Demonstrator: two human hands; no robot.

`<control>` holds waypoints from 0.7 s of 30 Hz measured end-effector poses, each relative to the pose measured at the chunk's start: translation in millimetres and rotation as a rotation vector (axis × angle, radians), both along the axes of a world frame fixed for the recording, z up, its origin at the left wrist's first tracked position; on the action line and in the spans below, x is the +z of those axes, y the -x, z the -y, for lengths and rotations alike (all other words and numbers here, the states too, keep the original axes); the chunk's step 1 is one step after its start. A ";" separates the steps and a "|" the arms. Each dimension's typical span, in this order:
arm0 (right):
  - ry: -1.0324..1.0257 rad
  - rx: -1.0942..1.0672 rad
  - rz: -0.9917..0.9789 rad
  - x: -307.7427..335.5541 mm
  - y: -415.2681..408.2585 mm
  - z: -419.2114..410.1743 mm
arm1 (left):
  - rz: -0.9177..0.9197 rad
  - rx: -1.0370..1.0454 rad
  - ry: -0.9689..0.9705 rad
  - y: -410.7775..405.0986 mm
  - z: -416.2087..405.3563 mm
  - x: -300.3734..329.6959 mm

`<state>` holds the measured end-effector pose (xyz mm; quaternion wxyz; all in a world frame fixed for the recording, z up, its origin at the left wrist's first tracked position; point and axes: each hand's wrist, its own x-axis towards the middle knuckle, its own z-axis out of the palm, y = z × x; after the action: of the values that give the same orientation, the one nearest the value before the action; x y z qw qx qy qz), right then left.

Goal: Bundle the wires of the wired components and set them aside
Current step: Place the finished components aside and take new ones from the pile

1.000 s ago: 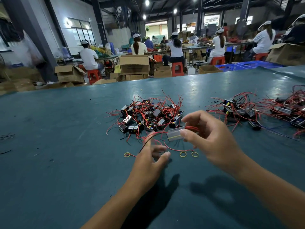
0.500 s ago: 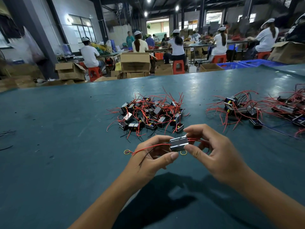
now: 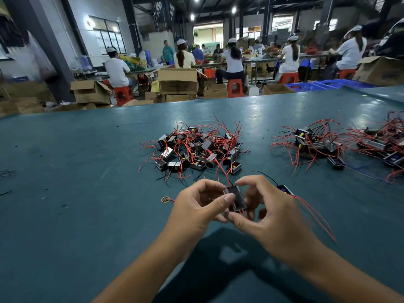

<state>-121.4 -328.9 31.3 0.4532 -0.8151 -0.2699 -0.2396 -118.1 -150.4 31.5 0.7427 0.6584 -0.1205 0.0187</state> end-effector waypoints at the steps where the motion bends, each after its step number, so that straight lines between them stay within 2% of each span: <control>1: 0.006 0.002 -0.006 -1.5 1.0 -1.6 | -0.030 -0.008 0.020 0.5 0.1 0.1; 5: -0.059 0.026 -0.098 -1.1 1.7 -3.2 | -0.107 -0.056 0.052 0.8 -3.8 4.1; 9: -0.215 0.008 -0.316 3.6 -6.6 1.1 | -0.091 -0.109 -0.092 -0.2 -9.0 6.5; 13: -0.372 0.189 -0.581 4.8 -10.4 4.0 | -0.073 -0.157 -0.217 -1.9 -12.0 6.1; 21: -0.540 0.263 -0.763 5.9 -9.1 -0.4 | -0.084 -0.171 -0.305 -1.6 -15.2 6.9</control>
<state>-112.2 -328.5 37.2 0.7416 -0.6569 -0.1136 0.0742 -116.5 -135.2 38.4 0.6376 0.7510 -0.1462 -0.0904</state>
